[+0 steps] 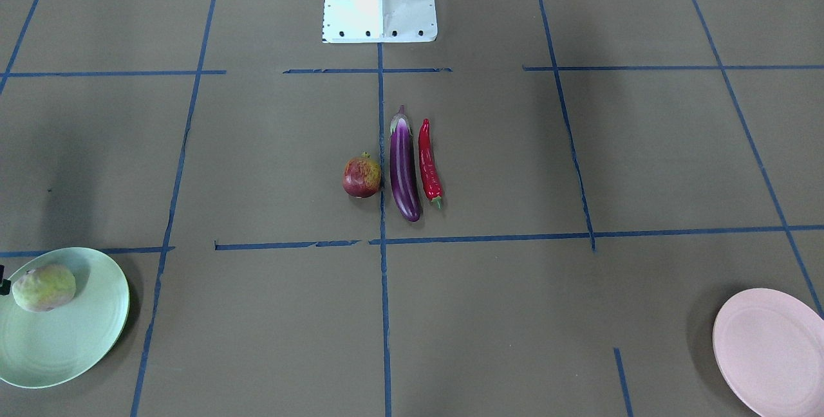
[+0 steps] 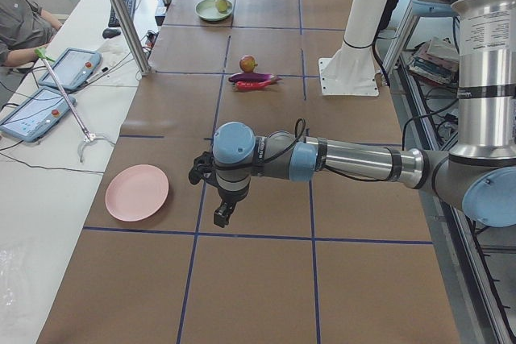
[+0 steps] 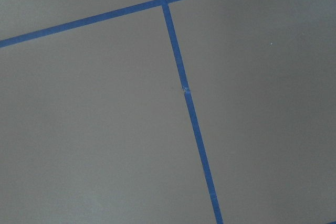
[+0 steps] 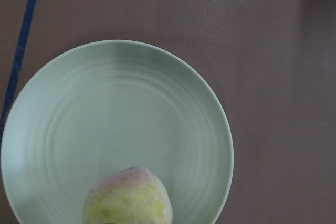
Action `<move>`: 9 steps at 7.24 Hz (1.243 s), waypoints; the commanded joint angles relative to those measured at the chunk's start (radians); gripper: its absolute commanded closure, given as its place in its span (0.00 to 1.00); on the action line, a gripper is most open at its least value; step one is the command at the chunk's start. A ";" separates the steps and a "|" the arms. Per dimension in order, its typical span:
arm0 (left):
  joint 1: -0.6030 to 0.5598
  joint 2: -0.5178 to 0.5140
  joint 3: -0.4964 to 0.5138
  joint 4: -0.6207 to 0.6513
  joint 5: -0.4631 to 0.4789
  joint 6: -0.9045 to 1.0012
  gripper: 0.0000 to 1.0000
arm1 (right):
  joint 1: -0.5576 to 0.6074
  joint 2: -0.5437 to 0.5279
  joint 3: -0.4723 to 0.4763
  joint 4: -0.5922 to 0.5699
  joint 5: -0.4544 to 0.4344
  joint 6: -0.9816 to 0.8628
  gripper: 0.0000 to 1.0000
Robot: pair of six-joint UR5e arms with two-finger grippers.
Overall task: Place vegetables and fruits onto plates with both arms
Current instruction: 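Lower the peach onto the green plate and open the right gripper, then move the left gripper down over the red chili pepper and grasp it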
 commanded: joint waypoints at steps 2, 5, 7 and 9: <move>0.093 -0.088 -0.016 -0.082 -0.003 -0.344 0.00 | 0.101 -0.132 0.108 -0.054 0.042 -0.139 0.00; 0.352 -0.277 -0.025 -0.082 -0.055 -0.666 0.00 | 0.169 -0.384 0.488 -0.345 0.026 -0.231 0.00; 0.557 -0.426 -0.025 -0.073 -0.048 -0.932 0.00 | 0.186 -0.538 0.592 -0.333 0.022 -0.278 0.00; 0.740 -0.579 -0.006 -0.073 0.042 -1.233 0.00 | 0.189 -0.542 0.602 -0.334 0.020 -0.283 0.00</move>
